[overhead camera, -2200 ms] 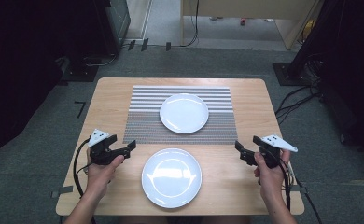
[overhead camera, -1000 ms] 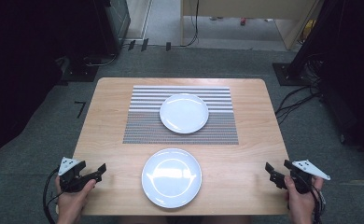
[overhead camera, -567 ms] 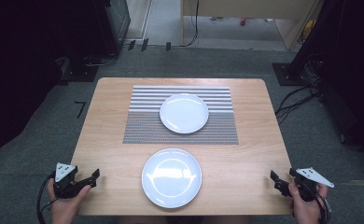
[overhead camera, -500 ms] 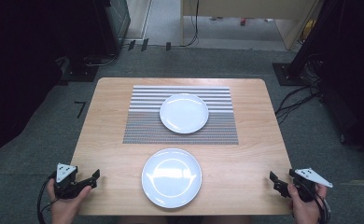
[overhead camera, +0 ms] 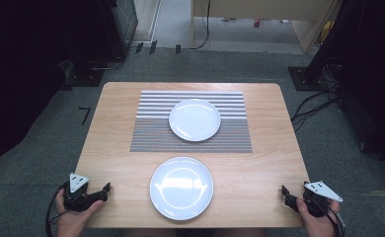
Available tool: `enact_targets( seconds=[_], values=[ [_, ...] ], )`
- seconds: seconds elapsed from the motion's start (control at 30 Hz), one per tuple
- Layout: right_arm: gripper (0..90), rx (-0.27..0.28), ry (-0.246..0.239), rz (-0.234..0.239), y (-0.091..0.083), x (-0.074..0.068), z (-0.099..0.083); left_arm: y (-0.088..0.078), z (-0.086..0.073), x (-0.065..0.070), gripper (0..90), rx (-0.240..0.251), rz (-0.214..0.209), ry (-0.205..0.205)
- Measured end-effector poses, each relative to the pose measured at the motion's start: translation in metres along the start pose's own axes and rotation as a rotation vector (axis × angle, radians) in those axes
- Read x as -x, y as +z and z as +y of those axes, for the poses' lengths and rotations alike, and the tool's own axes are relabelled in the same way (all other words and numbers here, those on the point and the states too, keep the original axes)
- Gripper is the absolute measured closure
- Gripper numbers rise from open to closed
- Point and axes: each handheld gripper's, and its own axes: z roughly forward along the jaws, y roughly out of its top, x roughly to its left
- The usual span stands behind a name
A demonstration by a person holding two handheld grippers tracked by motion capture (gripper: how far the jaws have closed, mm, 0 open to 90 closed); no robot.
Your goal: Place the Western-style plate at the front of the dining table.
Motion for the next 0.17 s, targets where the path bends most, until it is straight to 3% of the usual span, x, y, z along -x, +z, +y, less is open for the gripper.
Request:
enact_targets(
  seconds=[0.17],
  values=[
    [14.7, -0.002, 0.001, 0.0, 0.0001, 0.0, 0.0004, 0.0006, 0.0006, -0.0001, 13.4, 0.0, 0.002, -0.003]
  ],
)
